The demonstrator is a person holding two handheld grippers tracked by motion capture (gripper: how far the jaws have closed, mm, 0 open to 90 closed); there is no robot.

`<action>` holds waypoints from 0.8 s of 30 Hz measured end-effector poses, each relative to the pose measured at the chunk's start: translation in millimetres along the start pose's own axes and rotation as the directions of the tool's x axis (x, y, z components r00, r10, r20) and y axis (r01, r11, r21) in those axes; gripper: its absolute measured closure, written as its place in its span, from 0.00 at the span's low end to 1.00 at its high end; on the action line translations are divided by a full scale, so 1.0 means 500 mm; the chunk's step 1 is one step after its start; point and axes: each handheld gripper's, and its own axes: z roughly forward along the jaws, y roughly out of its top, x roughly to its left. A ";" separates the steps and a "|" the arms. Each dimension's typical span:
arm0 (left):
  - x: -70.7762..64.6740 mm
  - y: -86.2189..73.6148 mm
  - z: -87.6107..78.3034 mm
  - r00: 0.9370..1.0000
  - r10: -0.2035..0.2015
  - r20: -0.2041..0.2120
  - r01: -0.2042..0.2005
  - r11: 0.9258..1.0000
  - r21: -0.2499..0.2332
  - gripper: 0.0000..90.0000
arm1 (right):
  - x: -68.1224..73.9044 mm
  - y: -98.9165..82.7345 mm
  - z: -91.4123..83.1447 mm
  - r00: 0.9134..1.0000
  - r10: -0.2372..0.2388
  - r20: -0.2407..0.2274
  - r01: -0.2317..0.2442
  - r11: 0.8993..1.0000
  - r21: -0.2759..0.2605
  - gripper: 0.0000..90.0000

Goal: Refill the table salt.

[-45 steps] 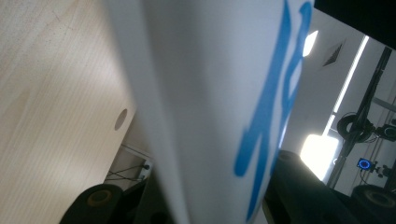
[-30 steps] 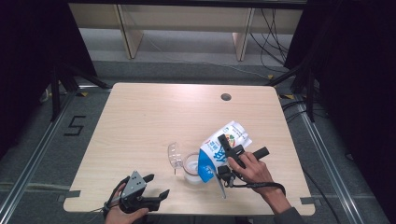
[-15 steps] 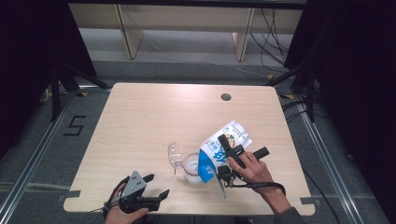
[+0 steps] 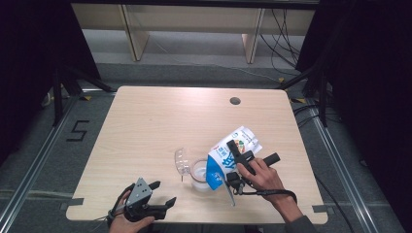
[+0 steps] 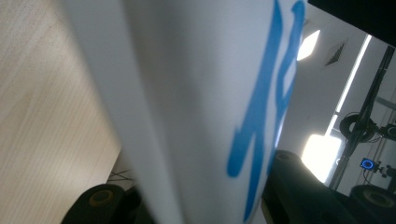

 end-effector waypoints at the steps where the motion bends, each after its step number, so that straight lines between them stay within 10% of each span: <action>1: 0.000 0.000 0.000 1.000 0.000 0.000 0.000 1.000 -0.001 0.23 | 0.000 0.000 0.000 1.000 0.001 0.001 -0.001 1.000 -0.002 0.86; 24: 0.000 0.000 0.000 1.000 0.000 -0.001 0.000 1.000 -0.001 0.23 | -0.003 0.001 -0.002 1.000 -0.022 -0.010 0.022 1.000 0.008 0.86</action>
